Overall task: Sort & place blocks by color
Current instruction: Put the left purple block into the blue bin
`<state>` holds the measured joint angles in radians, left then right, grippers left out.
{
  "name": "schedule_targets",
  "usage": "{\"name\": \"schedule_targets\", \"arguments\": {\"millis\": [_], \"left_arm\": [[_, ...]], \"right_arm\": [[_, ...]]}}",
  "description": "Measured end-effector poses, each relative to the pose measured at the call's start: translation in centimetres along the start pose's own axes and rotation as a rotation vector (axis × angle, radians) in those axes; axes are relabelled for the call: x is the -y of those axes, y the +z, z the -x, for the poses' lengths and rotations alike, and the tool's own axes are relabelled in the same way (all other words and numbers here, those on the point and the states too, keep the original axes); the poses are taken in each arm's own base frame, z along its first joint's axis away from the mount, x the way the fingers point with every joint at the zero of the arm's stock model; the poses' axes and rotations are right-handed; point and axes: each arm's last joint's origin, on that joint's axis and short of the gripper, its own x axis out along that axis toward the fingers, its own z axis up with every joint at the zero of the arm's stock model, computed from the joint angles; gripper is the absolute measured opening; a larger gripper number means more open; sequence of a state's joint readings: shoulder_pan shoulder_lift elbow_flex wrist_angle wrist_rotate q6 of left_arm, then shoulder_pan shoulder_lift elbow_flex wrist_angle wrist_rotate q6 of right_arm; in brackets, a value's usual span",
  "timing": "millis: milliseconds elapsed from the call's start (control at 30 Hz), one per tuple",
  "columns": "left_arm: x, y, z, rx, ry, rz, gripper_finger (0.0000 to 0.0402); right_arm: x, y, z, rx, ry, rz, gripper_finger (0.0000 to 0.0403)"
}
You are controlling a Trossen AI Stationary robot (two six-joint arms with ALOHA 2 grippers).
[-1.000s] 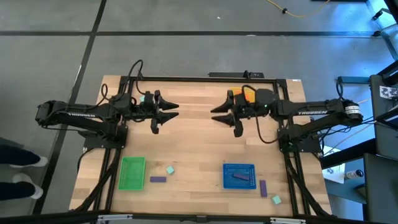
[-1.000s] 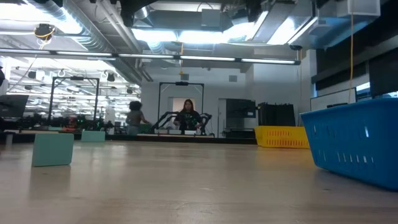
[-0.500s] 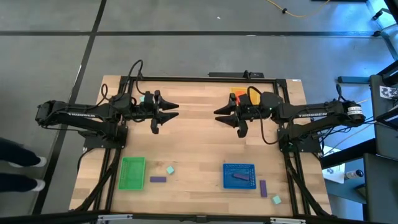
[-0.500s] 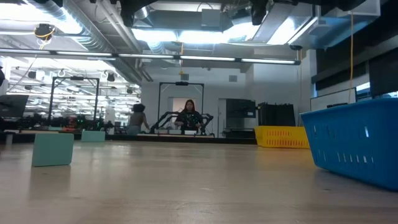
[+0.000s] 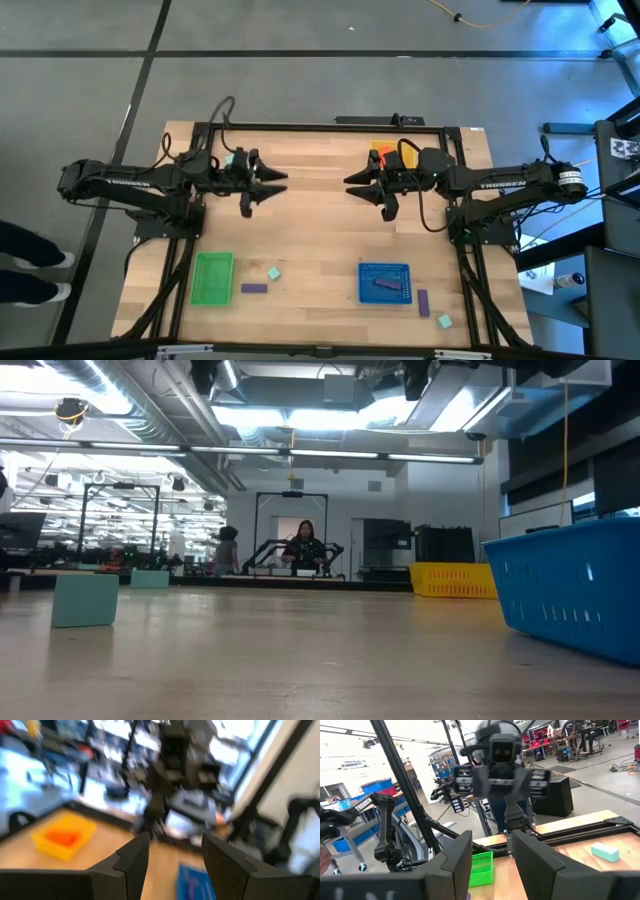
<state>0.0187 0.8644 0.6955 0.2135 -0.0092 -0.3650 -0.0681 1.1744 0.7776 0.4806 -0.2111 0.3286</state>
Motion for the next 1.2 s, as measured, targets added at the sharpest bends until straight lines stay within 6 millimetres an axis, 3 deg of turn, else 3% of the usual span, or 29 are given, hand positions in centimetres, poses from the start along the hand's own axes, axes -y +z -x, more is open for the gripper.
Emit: {"name": "schedule_targets", "arguments": {"millis": [200,267,500,700,933,1200], "left_arm": [[3.6,-1.3,-0.4,-0.437,0.036,0.019,0.0174],[5.1,-2.5,-0.4,-0.582,0.048,0.02,0.0174],[10.4,-9.9,-0.3,-0.957,0.035,-0.041,0.0174],[13.7,-16.8,0.4,-1.174,0.043,-0.158,0.0174],[14.0,-22.5,0.4,-1.316,0.117,-0.277,0.0174],[13.5,-24.0,0.2,-1.32,0.185,-0.33,0.0174]], "right_arm": [[0.0,-0.1,0.0,-0.01,-0.003,0.017,0.0144],[0.0,-0.1,0.0,-0.014,-0.004,0.016,0.0144],[0.1,-0.4,0.0,-0.038,-0.013,0.015,0.0144],[0.2,-0.5,0.0,-0.05,-0.016,0.013,0.0144],[0.2,-0.5,0.0,-0.054,-0.018,0.015,0.0144],[0.2,-0.5,0.0,-0.054,-0.018,0.011,0.0144]]}}
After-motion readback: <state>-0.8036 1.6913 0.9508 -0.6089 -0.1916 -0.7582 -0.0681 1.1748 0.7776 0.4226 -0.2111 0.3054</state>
